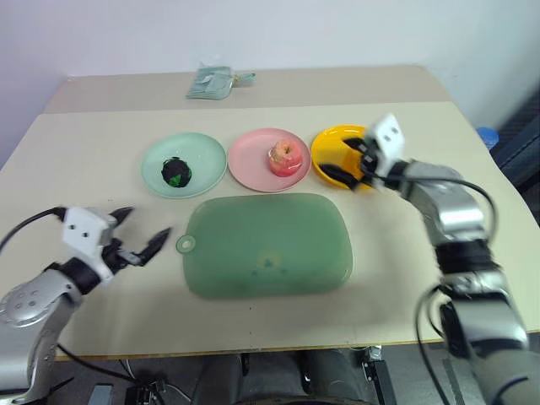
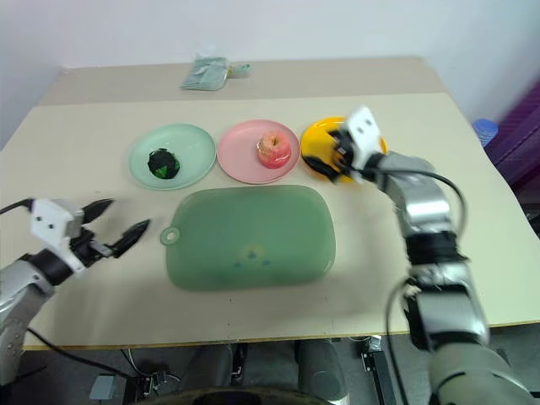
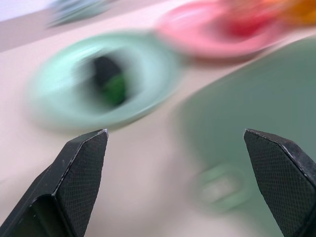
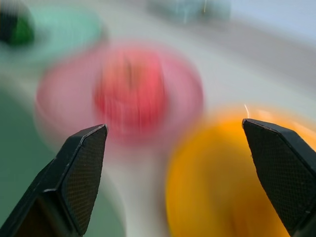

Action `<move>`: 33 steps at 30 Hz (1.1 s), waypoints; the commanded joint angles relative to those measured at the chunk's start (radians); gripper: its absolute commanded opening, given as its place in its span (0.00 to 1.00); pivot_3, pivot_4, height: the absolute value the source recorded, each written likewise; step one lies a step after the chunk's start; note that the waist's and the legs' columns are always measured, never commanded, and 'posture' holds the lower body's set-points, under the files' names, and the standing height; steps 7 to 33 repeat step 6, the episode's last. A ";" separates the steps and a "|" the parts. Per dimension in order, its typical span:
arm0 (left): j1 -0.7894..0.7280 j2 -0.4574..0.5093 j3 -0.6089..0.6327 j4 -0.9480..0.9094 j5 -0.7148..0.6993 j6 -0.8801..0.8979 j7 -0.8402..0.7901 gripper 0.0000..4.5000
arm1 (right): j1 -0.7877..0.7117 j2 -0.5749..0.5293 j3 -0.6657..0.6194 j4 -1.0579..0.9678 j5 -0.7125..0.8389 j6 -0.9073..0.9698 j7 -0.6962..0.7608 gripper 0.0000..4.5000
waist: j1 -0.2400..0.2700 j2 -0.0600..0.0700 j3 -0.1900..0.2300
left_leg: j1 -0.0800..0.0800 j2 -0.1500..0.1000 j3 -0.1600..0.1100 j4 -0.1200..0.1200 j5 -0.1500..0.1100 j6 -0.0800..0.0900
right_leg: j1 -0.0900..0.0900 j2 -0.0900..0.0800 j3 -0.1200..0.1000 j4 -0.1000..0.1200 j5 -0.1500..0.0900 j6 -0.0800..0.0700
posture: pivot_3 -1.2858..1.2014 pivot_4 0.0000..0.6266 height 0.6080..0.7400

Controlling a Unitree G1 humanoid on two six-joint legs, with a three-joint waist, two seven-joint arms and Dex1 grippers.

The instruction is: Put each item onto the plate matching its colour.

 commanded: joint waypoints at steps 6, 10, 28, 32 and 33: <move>0.013 0.024 0.103 0.101 0.033 -0.076 -0.020 1.00 | 0.304 -0.216 -0.236 -0.236 0.157 0.110 0.138 0.99 | 0.001 0.000 0.000 | 0.003 0.002 0.001 0.000 0.000 0.000 | 0.002 0.001 0.001 0.000 0.000 0.000 | 0.52 0.24 1.00; 0.013 0.024 0.103 0.101 0.033 -0.076 -0.020 1.00 | 0.304 -0.216 -0.236 -0.236 0.157 0.110 0.138 0.99 | 0.001 0.000 0.000 | 0.003 0.002 0.001 0.000 0.000 0.000 | 0.002 0.001 0.001 0.000 0.000 0.000 | 0.52 0.24 1.00; 0.013 0.024 0.103 0.101 0.033 -0.076 -0.020 1.00 | 0.304 -0.216 -0.236 -0.236 0.157 0.110 0.138 0.99 | 0.001 0.000 0.000 | 0.003 0.002 0.001 0.000 0.000 0.000 | 0.002 0.001 0.001 0.000 0.000 0.000 | 0.52 0.24 1.00; 0.013 0.024 0.103 0.101 0.033 -0.076 -0.020 1.00 | 0.304 -0.216 -0.236 -0.236 0.157 0.110 0.138 0.99 | 0.001 0.000 0.000 | 0.003 0.002 0.001 0.000 0.000 0.000 | 0.002 0.001 0.001 0.000 0.000 0.000 | 0.52 0.24 1.00; 0.013 0.024 0.103 0.101 0.033 -0.076 -0.020 1.00 | 0.304 -0.216 -0.236 -0.236 0.157 0.110 0.138 0.99 | 0.001 0.000 0.000 | 0.003 0.002 0.001 0.000 0.000 0.000 | 0.002 0.001 0.001 0.000 0.000 0.000 | 0.52 0.24 1.00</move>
